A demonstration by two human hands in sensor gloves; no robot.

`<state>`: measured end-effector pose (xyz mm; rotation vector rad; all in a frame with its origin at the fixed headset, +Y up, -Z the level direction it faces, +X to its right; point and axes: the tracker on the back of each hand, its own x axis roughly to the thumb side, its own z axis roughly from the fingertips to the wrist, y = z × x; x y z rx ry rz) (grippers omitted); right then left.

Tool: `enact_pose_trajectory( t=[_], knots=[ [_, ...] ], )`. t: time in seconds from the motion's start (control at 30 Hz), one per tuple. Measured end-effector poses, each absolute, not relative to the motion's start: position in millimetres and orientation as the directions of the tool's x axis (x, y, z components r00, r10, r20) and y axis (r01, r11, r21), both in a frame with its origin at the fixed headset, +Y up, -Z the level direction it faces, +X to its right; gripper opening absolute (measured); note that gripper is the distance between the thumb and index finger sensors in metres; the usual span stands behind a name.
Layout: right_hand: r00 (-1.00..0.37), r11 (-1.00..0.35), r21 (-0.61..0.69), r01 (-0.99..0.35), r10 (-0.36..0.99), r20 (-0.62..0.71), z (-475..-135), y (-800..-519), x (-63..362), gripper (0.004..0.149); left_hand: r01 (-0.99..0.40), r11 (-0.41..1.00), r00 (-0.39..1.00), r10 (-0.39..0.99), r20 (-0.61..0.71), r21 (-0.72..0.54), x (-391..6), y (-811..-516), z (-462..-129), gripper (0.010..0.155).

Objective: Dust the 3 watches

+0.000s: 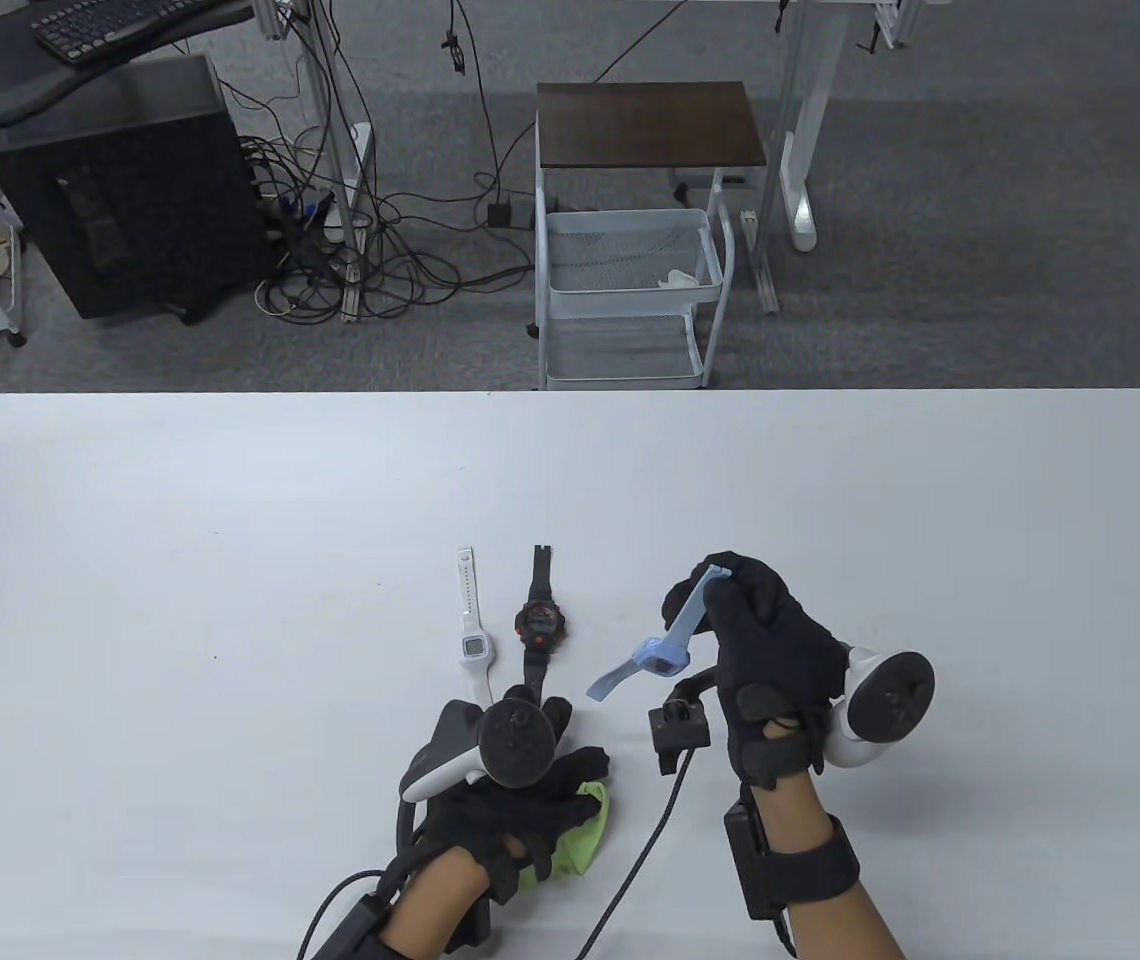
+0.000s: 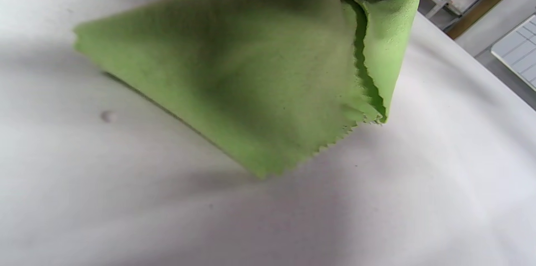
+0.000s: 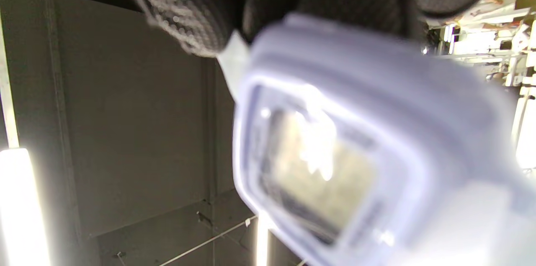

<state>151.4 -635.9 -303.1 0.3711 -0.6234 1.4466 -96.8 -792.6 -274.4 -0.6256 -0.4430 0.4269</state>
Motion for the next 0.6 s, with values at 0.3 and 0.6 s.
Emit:
enact_pose_trajectory(
  t=[0.3,0.6],
  knots=[
    [0.002,0.092,-0.121,-0.988,0.804,0.594,-303,-636,149,0.04,-0.239,0.698,0.816,0.521,0.25,-0.675,-98,-794,-275,0.068],
    [-0.006,0.076,-0.113,-0.991,0.804,0.594,-303,-637,147,0.04,-0.362,0.666,0.74,0.631,0.234,-0.653,-109,-782,-276,0.078]
  ],
)
